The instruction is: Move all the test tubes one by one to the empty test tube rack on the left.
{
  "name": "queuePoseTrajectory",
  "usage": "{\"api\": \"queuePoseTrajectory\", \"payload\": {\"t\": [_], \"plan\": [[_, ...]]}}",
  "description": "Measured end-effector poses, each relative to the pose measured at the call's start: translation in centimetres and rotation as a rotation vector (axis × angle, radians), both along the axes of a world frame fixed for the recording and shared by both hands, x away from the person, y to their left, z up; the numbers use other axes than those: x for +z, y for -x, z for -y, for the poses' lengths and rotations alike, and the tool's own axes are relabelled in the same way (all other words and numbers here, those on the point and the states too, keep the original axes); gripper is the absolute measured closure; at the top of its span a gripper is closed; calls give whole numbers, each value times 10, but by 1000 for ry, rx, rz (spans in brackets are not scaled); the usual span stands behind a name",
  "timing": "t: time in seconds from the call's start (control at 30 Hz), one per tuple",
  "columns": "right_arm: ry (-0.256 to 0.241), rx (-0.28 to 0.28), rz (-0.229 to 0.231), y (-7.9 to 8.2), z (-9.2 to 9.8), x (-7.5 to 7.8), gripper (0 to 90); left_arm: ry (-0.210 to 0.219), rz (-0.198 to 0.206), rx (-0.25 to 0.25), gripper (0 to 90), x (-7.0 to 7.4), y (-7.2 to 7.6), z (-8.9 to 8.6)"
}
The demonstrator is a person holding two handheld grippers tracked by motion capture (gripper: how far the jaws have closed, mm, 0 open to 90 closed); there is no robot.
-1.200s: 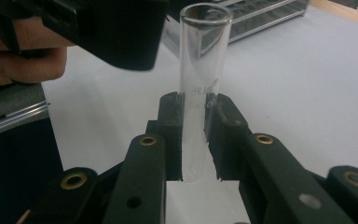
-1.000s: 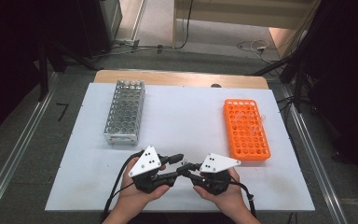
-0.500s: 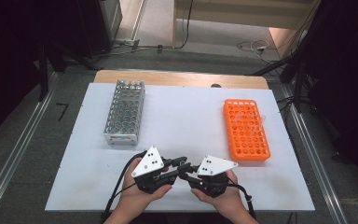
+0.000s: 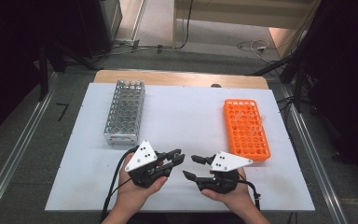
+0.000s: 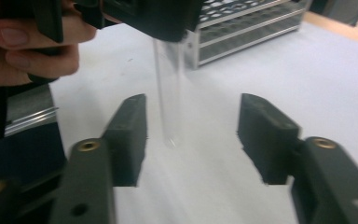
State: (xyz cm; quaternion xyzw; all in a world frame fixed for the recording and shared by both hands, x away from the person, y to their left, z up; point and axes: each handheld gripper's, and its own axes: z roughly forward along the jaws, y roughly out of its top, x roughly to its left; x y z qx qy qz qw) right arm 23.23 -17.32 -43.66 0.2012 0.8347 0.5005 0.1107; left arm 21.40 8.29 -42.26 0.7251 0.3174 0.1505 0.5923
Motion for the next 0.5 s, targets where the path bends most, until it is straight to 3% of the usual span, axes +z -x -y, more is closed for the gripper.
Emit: {"api": "queuePoseTrajectory", "payload": {"t": [0.07,0.2,0.33,0.5], "plan": [[-10,-17,0,-2,9,1,311,-1,-2,12,751,1,-2,-3],[-7,-73,17,-4,24,2,81,-2,0,59,751,4,-11,-15],[-27,-83,8,-6,37,2,0,8,4,88,751,11,-21,-27],[-57,-113,7,-6,61,1,0,4,8,128,751,20,-36,-41]]}}
